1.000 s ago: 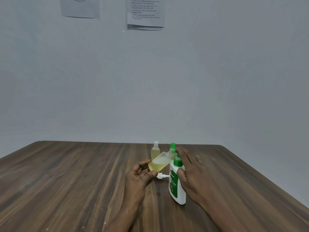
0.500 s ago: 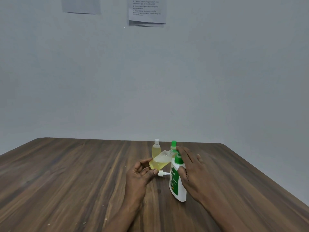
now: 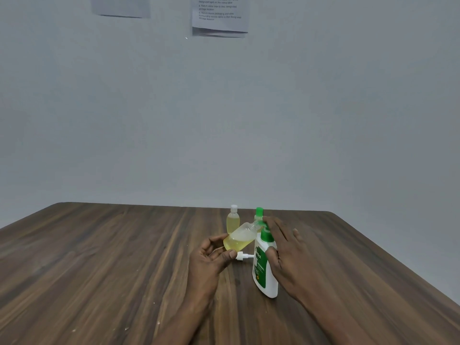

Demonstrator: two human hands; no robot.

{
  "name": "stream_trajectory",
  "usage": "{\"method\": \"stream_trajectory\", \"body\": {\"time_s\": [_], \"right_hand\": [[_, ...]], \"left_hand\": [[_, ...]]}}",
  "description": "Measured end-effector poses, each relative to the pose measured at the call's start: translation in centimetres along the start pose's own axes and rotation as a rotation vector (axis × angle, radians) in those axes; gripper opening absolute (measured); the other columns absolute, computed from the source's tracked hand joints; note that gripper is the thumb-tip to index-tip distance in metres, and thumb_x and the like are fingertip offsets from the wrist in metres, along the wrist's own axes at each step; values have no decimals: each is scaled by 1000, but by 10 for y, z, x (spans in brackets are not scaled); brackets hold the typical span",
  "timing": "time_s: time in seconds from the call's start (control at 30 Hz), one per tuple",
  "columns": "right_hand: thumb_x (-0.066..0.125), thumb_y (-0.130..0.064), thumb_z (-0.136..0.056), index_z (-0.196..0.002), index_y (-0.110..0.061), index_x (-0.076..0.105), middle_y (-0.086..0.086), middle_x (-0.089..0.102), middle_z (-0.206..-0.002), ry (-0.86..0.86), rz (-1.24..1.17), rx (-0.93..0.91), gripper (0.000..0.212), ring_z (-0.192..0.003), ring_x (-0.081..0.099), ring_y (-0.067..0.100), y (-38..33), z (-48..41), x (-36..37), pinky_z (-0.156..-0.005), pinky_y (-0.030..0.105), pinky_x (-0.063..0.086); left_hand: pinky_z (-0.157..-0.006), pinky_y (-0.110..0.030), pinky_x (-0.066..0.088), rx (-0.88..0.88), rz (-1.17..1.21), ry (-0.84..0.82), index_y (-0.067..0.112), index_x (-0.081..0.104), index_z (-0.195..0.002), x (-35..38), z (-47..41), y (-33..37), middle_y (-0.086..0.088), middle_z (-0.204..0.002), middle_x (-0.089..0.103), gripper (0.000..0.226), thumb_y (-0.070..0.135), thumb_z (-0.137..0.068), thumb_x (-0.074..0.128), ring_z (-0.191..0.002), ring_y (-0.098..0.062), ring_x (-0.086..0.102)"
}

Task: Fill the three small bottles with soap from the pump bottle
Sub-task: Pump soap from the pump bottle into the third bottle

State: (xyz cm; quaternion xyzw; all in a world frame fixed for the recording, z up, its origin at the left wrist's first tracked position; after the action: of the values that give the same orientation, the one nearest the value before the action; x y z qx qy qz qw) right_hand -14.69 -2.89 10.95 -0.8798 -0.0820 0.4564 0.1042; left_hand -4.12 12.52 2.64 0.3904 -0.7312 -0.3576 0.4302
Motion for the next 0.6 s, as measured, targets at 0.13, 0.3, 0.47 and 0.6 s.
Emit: {"method": "stream_trajectory", "body": {"time_s": [0.13, 0.3, 0.47, 0.6], "right_hand": [[31, -30, -82, -144, -33, 23, -20, 32, -144, 41, -9, 0, 63, -115, 36, 0, 0, 1, -3, -110, 35, 30], [34, -27, -86, -145, -34, 23, -21, 30, -145, 44, -29, -3, 61, -127, 35, -1, 0, -2, -7, -117, 37, 19], [38, -21, -90, -144, -31, 28, -19, 32, -146, 6, -16, 2, 56, -128, 37, 4, 1, -3, -5, -116, 37, 19], [38, -21, -90, -143, -29, 29, -17, 33, -145, -7, 16, -10, 55, -125, 39, 5, -1, -1, -2, -113, 36, 23]], "left_hand": [[-73, -26, 61, 2, 7, -1, 7, 70, -110, 1, 0, 2, -6, -101, 79, 38, -11, -77, 76, -95, -21, 76], [-71, -24, 60, 35, 15, 3, 7, 70, -110, 2, -2, 12, -4, -101, 79, 38, -9, -77, 77, -93, -17, 76], [-74, -25, 60, 37, 27, 9, 6, 70, -113, -4, -4, 13, -8, -104, 78, 38, -10, -79, 75, -97, -19, 75], [-73, -24, 60, 31, 12, 4, 6, 70, -114, -6, -4, 12, -6, -103, 78, 39, -9, -79, 75, -97, -19, 75]]}}
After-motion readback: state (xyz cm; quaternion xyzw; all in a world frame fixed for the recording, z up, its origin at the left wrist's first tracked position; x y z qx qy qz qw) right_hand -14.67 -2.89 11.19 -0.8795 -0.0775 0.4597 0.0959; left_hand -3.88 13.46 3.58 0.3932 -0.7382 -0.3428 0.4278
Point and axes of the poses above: each hand's wrist, its own z-axis away from the middle knuckle, its own x-axis out of the palm, y = z × x, the point moved 10 cm from there along -z, towards the middle knuckle
